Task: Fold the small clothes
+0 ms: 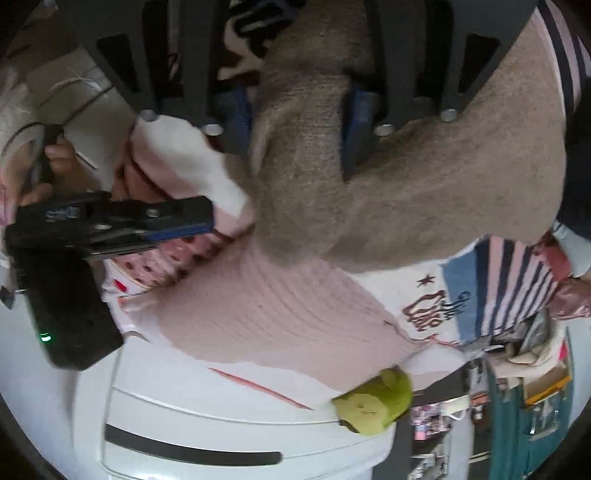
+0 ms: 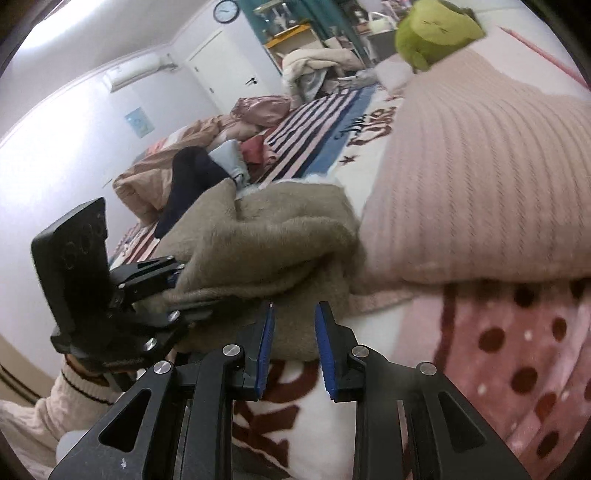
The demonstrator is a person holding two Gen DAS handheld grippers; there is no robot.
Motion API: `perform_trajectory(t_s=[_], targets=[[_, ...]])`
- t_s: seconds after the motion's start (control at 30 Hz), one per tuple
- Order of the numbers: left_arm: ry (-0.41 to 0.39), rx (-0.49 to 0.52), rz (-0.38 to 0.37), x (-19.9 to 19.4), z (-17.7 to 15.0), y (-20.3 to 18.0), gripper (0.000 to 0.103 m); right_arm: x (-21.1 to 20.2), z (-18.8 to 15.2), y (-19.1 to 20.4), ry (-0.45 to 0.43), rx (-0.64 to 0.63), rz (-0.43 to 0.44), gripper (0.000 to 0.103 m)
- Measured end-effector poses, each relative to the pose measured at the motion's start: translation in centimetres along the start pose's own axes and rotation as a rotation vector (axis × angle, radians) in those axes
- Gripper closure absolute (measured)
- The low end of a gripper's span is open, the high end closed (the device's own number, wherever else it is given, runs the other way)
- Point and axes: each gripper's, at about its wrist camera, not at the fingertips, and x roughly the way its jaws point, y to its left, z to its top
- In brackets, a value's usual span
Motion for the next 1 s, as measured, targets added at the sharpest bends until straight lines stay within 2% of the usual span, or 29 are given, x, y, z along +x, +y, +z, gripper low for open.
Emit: perform_trajectory(t_s=[0.07, 0.13, 0.2, 0.3, 0.37, 0.43, 0.47, 0.5, 0.53, 0.6, 0.63, 0.7, 0.73, 0.8, 0.87, 1.0], targets=[[-0.022, -0.045, -0.092, -1.8, 0.1, 0.2, 0.033, -0.6, 0.3, -0.3, -0.022, 0.018, -0.002, 0.076], [-0.051, -0.079, -0.105, -4.1, 0.4, 0.1, 0.031, -1.6, 0.8, -0.2, -0.063, 0.029, 0.001, 0.055], [-0.103, -0.11, -0.105, -6.9, 0.1, 0.2, 0.026, -2.5, 1.5, 0.8, -0.115, 0.021, 0.027, 0.042], [-0.193, -0.196, -0.085, -11.8, -1.5, 2.3, 0.018, -2.8, 2.5, 3.5, -0.149, -0.028, 0.082, 0.034], [-0.21, -0.239, -0.042, -13.5, -2.6, 4.0, 0.013, -2.0, 3.3, 5.4, -0.139, -0.085, 0.096, 0.032], [-0.195, -0.311, 0.028, -14.3, -4.6, 6.3, 0.012, -0.7, 3.6, 6.8, -0.108, -0.125, 0.07, 0.032], [-0.181, -0.355, 0.046, -14.1, -5.6, 7.3, 0.012, 0.3, 3.7, 7.4, -0.087, -0.141, 0.049, 0.032], [-0.159, -0.42, 0.049, -13.7, -6.9, 8.7, 0.012, 1.3, 3.5, 7.8, -0.066, -0.157, 0.028, 0.036], [-0.151, -0.465, 0.027, -13.3, -7.9, 9.6, 0.012, 1.9, 3.1, 8.0, -0.054, -0.17, -0.002, 0.06], [-0.143, -0.547, -0.052, -12.2, -10.0, 11.0, 0.012, 3.1, 2.0, 7.6, -0.023, -0.187, -0.107, 0.08], [-0.144, -0.602, -0.115, -11.4, -11.2, 11.8, 0.012, 3.6, 1.6, 7.1, -0.002, -0.179, -0.128, 0.081], [-0.136, -0.67, -0.193, -9.8, -12.4, 12.4, 0.011, 4.2, 0.3, 5.7, 0.03, -0.142, -0.124, 0.081], [-0.146, -0.701, -0.264, -8.7, -12.7, 12.8, 0.01, 4.2, -0.3, 5.3, 0.034, -0.133, -0.126, 0.081], [-0.169, -0.728, -0.338, -7.5, -12.6, 12.7, 0.009, 3.9, -1.2, 4.9, 0.034, -0.132, -0.132, 0.081], [-0.176, -0.749, -0.335, -6.4, -12.1, 12.6, 0.01, 3.6, -1.5, 4.6, 0.036, -0.117, -0.129, 0.081], [-0.211, -0.75, -0.288, -7.1, -11.5, 12.6, 0.032, 3.1, -1.6, 4.2, 0.039, -0.086, -0.121, 0.076]])
